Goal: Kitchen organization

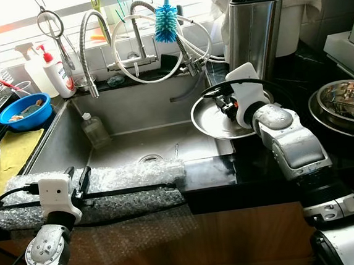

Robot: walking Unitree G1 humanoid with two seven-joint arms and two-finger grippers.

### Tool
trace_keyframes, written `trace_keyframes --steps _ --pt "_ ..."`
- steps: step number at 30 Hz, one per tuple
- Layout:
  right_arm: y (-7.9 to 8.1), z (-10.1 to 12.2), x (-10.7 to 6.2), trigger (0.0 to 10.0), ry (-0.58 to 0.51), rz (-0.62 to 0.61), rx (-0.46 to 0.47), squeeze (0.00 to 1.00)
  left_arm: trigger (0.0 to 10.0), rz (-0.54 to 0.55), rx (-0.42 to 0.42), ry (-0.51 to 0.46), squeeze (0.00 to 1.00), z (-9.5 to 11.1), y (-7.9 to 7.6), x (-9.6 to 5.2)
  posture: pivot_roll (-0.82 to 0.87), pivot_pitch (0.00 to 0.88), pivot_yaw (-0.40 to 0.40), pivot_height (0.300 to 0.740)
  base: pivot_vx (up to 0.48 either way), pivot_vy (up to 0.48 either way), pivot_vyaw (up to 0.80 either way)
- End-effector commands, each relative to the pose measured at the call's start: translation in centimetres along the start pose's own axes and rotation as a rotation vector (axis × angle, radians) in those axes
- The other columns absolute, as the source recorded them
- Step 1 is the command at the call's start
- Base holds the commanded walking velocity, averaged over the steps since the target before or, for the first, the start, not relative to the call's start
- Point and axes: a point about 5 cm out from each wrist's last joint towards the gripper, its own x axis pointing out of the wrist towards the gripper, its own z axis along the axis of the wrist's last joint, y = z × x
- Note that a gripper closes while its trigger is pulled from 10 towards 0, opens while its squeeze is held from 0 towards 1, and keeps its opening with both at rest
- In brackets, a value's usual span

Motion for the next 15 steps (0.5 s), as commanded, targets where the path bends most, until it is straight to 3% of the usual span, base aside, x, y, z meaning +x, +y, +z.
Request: trace_keyframes --steps 1,15 --pt "-0.33 0.19 0.29 10.0 0.024 -0.022 -0.008 0.0 10.0 -0.02 -0.006 0.039 0.0 -0.64 -0.31 0.17 -0.06 0.0 0.143 0.74 0.0 0.0 0.0" --pt "0.1 -0.76 0.6 10.0 0.083 0.021 0.013 0.0 10.0 -0.025 -0.007 0.044 0.0 -0.75 -0.35 0.12 -0.05 0.0 0.143 0.74 0.0 0.0 0.0"
